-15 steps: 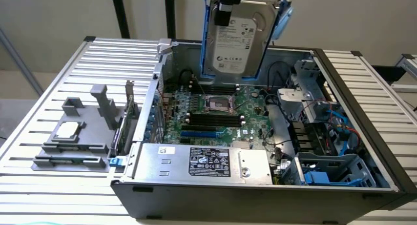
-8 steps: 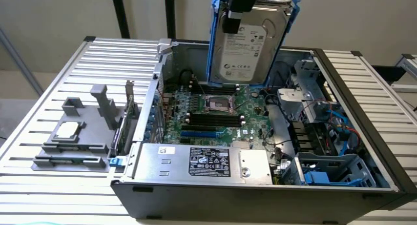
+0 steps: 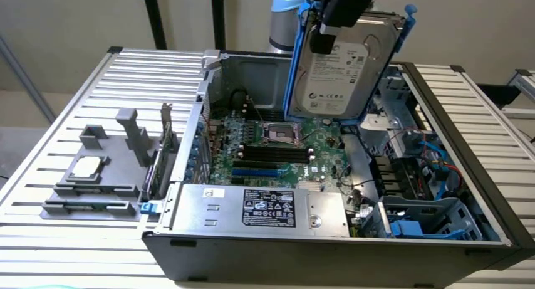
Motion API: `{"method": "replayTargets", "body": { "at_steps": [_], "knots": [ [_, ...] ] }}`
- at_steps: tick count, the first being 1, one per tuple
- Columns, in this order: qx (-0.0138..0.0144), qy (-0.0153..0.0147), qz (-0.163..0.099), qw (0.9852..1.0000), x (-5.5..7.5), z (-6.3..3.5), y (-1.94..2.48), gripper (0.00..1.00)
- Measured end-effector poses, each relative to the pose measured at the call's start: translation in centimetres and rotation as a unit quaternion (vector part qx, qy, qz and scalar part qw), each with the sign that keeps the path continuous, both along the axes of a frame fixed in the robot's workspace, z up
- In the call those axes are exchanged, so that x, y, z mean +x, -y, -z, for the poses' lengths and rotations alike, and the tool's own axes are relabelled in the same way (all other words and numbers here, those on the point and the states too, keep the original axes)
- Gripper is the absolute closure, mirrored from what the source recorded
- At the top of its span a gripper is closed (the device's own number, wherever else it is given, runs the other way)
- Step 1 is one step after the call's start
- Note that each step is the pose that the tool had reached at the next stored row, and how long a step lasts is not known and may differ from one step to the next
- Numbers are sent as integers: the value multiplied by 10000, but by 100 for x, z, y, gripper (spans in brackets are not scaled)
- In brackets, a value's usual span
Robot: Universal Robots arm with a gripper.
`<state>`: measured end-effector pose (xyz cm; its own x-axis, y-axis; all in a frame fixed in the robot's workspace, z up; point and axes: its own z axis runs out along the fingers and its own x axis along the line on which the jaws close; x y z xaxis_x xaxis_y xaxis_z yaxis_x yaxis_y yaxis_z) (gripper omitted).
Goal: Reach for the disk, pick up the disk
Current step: 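Pick up the disk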
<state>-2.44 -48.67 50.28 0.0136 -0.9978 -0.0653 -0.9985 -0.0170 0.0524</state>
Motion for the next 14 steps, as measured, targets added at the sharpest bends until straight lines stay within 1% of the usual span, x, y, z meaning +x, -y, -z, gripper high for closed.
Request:
{"method": "replayTargets", "body": {
  "at_steps": [9, 14],
  "knots": [
    [16, 0, 0, 10000, 401, -10, 172, 67],
    [19, 0, -1, 10000, 592, -83, 276, 67]
  ]
}}
